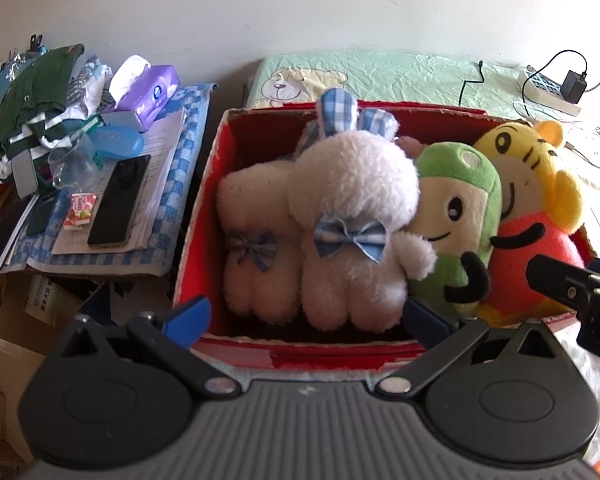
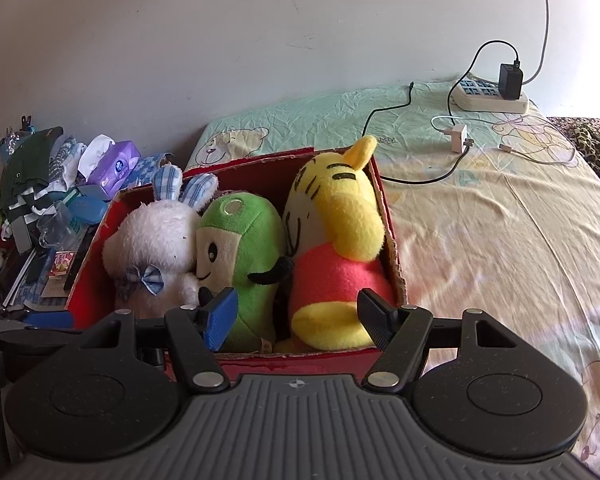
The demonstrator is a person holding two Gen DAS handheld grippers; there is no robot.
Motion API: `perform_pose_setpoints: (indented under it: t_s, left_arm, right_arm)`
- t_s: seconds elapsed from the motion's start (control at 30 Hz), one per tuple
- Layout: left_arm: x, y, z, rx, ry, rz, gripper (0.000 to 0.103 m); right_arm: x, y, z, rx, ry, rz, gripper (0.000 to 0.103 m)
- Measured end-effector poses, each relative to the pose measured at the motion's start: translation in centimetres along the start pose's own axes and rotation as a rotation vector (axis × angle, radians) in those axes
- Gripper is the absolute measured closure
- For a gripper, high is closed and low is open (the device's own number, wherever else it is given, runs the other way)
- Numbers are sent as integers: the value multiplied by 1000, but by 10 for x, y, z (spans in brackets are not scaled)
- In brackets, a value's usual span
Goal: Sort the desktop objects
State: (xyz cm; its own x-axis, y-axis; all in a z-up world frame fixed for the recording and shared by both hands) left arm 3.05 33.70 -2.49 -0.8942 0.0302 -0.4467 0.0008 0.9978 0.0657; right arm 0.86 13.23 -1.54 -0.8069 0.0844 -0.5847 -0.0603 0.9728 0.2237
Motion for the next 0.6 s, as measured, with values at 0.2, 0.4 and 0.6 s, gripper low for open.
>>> perform_pose_setpoints:
  t_s: [0.2,0.4,0.6]
  left_arm:
    - [3,-1,0,-4,-4,1,0]
    - [1,-3,-4,-11,-9,24,0]
    - [-9,-1,-11,-46,-32,113,0]
  right_arm:
    - [4,-4,-2,4,-1,19,33]
    - [-2,-3,-8,3,-28,31,33]
    - [-6,3,-9,-16,-37,45,33]
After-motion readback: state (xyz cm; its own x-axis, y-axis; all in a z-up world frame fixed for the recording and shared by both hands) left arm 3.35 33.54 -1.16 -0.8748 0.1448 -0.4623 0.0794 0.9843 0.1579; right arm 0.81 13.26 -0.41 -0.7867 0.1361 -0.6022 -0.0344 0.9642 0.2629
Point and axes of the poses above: each gripper's, at about its wrist camera, not at the fingertips, and z roughly the way its jaws point, y to its left, x to its underside, the point moved 7 cm from there along z, roughly the way its jaws point, and after that the axes turned 6 degrees about y, right-handed, at the moved point
